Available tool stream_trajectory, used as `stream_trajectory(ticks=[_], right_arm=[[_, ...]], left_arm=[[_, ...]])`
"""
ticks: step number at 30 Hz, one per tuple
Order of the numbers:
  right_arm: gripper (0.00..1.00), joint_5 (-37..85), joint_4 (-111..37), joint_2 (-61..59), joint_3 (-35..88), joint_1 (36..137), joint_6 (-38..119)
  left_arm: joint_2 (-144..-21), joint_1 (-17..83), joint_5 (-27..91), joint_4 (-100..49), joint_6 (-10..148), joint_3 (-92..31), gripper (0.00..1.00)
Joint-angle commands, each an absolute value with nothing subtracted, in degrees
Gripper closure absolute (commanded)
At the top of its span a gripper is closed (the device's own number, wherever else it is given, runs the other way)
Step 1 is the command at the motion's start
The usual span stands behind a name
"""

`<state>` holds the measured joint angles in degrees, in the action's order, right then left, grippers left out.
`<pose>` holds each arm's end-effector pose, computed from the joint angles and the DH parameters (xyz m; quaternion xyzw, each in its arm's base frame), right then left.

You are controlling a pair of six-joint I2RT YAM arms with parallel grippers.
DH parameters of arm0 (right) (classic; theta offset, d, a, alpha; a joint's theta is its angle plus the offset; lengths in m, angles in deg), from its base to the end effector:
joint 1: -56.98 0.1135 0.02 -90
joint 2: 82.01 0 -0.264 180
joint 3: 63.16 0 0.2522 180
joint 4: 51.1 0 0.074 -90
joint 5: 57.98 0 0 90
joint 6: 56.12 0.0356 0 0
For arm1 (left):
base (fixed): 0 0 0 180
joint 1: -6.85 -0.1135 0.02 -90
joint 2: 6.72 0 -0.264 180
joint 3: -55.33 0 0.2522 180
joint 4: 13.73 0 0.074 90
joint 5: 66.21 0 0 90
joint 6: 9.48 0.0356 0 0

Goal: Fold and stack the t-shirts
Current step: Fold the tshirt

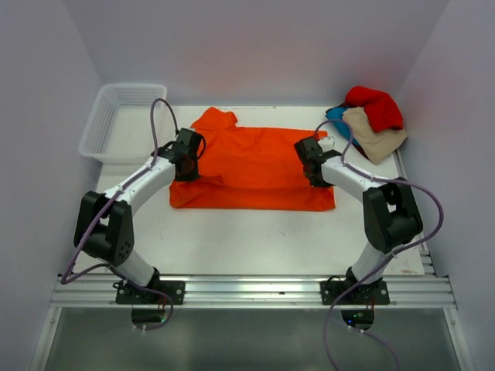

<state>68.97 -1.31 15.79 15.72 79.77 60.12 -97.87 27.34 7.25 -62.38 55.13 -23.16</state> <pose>0.3140 0.1087 0.1978 0.0866 0.9300 -0.2107 0.2886 0.3064 -0.1037 0.2273 -0.0766 0.9563 0.0328 0.2801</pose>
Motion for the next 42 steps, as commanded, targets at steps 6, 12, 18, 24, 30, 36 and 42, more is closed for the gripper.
stream_trajectory(ticks=[6, 12, 18, 24, 30, 36, 42], right_arm=[[1.00, 70.34, -4.56, 19.77, 20.74, 79.30, 60.43], [1.00, 70.96, -5.26, 21.00, 21.35, 78.78, 60.08], [0.97, 71.84, -5.09, 20.92, 21.00, 78.60, 60.95], [0.08, 69.73, -6.40, 13.99, 16.09, 78.69, 61.48], [0.03, 69.12, -6.41, 8.00, 10.81, 78.78, 61.13], [1.00, 60.95, -9.48, 2.11, 6.42, 78.78, 61.22], [1.00, 53.83, -12.56, 3.50, 5.62, 79.30, 62.27]], left_arm=[[-102.33, 26.27, 3.40, -60.53, 57.58, -31.82, 1.00], [-106.11, 25.84, 3.40, -59.74, 58.02, -33.14, 1.00], [-106.05, 25.39, 1.56, -59.13, 56.88, -33.84, 0.35], [-97.26, 26.18, 0.32, -58.77, 56.52, -31.73, 0.00], [-91.01, 28.64, 5.48, -59.48, 56.09, -26.12, 0.00], [-90.38, 29.00, 14.45, -53.62, 53.71, -16.71, 0.32], [-94.16, 29.17, 15.27, -49.03, 51.43, -13.45, 0.69]])
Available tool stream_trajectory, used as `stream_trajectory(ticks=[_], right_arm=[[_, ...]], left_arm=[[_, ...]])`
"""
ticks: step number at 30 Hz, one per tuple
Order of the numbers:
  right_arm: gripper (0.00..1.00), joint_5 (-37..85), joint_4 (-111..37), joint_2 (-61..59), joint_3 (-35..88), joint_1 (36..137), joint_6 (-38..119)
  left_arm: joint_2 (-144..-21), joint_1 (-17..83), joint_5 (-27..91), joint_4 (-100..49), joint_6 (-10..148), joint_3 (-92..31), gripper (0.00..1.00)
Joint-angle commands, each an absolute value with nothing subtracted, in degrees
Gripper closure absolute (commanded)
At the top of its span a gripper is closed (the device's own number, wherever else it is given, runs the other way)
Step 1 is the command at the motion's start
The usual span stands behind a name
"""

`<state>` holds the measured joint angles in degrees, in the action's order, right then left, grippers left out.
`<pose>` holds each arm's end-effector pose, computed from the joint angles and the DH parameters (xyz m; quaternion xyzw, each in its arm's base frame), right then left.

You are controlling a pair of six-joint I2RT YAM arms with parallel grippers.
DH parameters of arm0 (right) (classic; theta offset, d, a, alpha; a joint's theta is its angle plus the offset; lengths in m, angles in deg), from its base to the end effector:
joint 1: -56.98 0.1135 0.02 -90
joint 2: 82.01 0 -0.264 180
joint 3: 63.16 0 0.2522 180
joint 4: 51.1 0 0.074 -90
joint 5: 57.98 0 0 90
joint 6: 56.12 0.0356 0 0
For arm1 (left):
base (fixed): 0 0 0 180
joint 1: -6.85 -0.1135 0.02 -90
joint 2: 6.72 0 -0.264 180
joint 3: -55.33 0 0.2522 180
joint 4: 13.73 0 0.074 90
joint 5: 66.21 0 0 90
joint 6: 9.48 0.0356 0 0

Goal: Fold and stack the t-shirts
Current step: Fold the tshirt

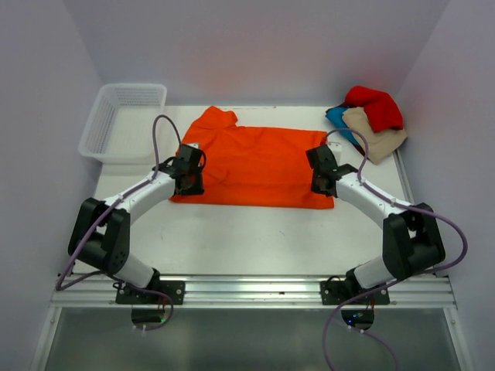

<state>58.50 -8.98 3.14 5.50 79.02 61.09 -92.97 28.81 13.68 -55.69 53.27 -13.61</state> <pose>0.2791 0.0959 0.2146 0.1042 0.9334 -0.0907 0.3313 0.2799 -0.1061 0.2082 -0.0676 0.9584 -0.0326 0.2753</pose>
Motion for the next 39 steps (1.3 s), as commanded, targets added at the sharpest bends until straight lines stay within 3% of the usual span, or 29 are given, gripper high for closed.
stream_trajectory(ticks=[1, 19, 39], right_arm=[[1.00, 53.56, -12.64, 4.21, 5.88, 79.39, 62.36], [1.00, 50.04, -14.50, 10.01, 3.08, 79.57, 62.63], [1.00, 39.94, 2.02, 10.72, 0.00, 82.46, 63.94]], left_arm=[[-94.43, 29.17, 15.00, -48.50, 51.34, -13.28, 0.69], [-102.87, 29.17, 11.13, -44.80, 49.67, -9.32, 0.83], [-92.06, 33.48, 25.81, -60.97, 46.07, -2.73, 0.81]])
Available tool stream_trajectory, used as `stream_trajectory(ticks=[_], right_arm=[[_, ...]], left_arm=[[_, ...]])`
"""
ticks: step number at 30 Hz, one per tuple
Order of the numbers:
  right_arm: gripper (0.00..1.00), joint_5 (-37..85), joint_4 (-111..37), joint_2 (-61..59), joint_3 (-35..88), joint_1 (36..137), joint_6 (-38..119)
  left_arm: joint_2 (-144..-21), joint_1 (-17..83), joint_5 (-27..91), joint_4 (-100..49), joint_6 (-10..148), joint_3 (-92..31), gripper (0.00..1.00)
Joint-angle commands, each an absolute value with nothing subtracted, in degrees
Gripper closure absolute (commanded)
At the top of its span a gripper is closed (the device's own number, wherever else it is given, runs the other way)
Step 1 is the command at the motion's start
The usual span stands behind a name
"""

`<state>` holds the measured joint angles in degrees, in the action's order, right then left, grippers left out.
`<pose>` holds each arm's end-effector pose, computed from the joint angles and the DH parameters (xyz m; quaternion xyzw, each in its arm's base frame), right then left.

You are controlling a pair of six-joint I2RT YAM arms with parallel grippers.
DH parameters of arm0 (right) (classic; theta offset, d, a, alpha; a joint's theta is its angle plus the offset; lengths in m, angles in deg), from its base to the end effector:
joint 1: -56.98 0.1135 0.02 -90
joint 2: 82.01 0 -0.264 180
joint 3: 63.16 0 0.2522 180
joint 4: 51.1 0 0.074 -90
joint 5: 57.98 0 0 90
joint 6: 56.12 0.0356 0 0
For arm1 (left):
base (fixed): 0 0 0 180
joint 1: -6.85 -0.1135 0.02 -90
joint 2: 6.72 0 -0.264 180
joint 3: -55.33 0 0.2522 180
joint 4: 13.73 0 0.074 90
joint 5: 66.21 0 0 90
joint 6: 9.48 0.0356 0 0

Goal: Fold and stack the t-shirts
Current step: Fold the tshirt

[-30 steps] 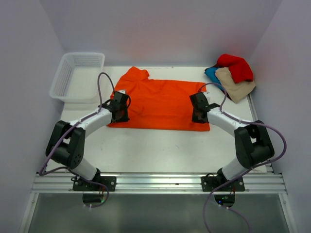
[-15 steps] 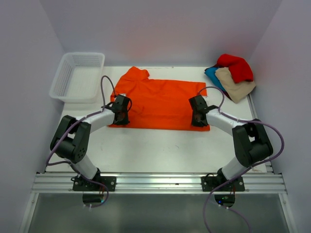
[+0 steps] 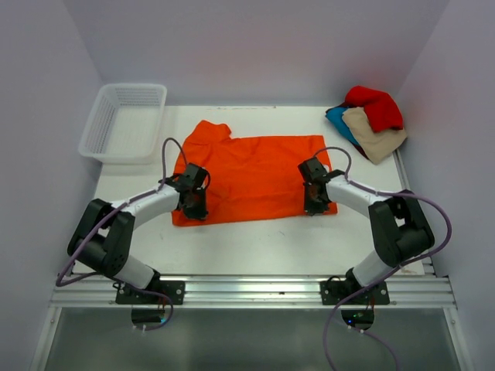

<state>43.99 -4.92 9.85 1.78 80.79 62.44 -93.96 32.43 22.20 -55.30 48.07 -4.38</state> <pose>0.2638 0.1083 0.1591 0.0561 0.9823 -0.0281 0.1767 0.2440 -0.1157 0.1582 -0.0614 0.9814 -0.0760 0.1652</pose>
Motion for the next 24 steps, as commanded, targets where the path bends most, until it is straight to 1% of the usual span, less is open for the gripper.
stream_trajectory(ticks=[1, 3, 7, 10, 15, 19, 20, 21, 23, 24], right_arm=[[1.00, 39.76, 2.55, 10.11, -0.26, 83.69, 64.64], [1.00, 38.97, 4.57, 9.58, -0.79, 85.01, 65.26], [1.00, 38.18, 9.58, 7.03, -1.32, 90.71, 68.24], [1.00, 38.09, 13.89, 3.34, -1.85, 92.22, 69.48], [1.00, 43.08, 21.89, -3.16, 1.13, 92.14, 69.66], [1.00, 45.99, 23.04, -3.52, 5.53, 92.14, 70.01], [0.96, 46.96, 20.69, -3.69, 6.06, 92.14, 69.92], [0.90, 47.92, 19.53, -3.70, 7.02, 92.14, 69.40], [0.81, 53.01, 16.38, -1.86, 8.95, 92.05, 68.17], [0.69, 54.77, 15.49, -0.89, 11.40, 91.87, 67.03]], left_arm=[[-91.10, 33.92, 25.90, -62.11, 45.72, -2.55, 0.81], [-90.22, 34.44, 26.51, -63.25, 45.28, -2.11, 0.80], [-87.23, 36.29, 28.18, -67.56, 44.22, -1.76, 0.80], [-82.50, 37.61, 28.27, -71.69, 43.52, -1.76, 0.80], [-77.39, 37.70, 24.05, -78.90, 43.43, -4.57, 0.78], [-76.85, 37.70, 19.58, -80.84, 43.87, -10.44, 0.77], [-76.68, 37.70, 16.09, -80.23, 44.13, -11.68, 0.76], [-76.76, 37.70, 13.70, -79.44, 44.57, -12.82, 0.75], [-77.73, 37.52, 7.83, -74.72, 45.71, -15.72, 0.66], [-78.60, 37.26, 7.09, -73.03, 47.02, -16.78, 0.58]])
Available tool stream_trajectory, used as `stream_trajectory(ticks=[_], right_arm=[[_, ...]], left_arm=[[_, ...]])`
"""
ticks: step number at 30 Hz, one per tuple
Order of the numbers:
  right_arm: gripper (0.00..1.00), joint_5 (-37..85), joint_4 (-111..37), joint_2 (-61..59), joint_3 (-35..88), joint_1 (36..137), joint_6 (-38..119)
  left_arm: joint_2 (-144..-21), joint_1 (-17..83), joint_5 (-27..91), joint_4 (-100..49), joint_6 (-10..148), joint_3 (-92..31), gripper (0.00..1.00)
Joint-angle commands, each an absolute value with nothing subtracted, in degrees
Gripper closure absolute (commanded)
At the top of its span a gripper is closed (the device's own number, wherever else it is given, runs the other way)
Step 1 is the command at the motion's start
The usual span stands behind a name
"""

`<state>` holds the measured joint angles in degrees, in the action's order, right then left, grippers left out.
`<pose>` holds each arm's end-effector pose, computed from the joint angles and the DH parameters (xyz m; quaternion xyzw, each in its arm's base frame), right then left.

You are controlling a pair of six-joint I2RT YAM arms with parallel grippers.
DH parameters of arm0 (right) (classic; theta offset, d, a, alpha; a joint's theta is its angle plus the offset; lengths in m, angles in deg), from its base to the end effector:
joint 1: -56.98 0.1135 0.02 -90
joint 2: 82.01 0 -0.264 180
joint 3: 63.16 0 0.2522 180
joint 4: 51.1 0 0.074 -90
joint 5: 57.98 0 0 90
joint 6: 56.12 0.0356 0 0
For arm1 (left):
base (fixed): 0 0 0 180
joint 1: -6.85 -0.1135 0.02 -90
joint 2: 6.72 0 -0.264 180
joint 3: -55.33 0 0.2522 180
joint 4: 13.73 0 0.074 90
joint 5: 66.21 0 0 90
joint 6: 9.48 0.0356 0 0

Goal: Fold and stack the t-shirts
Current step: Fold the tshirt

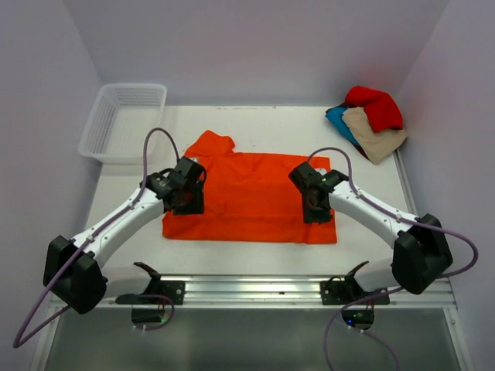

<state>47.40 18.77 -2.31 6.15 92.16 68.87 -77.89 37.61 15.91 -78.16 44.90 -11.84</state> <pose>0.2009 0.1301 0.2210 0.0097 0.9874 -0.0607 0.1455 0.1972 -0.1117 0.2442 -0.0544 0.9786 -0.0457 0.1932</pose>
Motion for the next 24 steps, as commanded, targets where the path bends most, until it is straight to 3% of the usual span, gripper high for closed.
stream_trajectory(ticks=[1, 2, 3, 6, 13, 24], right_arm=[[0.59, 56.18, 15.04, 1.55, 13.16, 91.70, 66.58], [0.51, 57.76, 14.26, 2.45, 14.83, 91.44, 66.23], [0.38, 58.47, 13.38, 3.50, 17.63, 91.08, 65.36], [0.26, 60.06, 10.30, 5.70, 22.30, 89.25, 63.78], [0.25, 56.55, 5.46, 6.77, 26.45, 85.64, 61.48], [0.26, 53.91, 3.26, -2.46, 16.09, 85.54, 61.48]], left_arm=[[-81.22, 36.22, 6.91, -70.93, 48.08, -17.75, 0.40], [-83.07, 35.34, 7.69, -66.82, 48.87, -19.76, 0.32], [-85.27, 34.20, 8.83, -65.56, 49.66, -21.34, 0.27], [-95.46, 28.48, 12.71, -61.78, 50.72, -29.07, 0.21], [-116.81, 24.87, 11.13, -54.75, 57.57, -48.31, 0.21], [-131.51, 17.75, 23.52, -43.66, 61.53, -61.87, 0.23]])
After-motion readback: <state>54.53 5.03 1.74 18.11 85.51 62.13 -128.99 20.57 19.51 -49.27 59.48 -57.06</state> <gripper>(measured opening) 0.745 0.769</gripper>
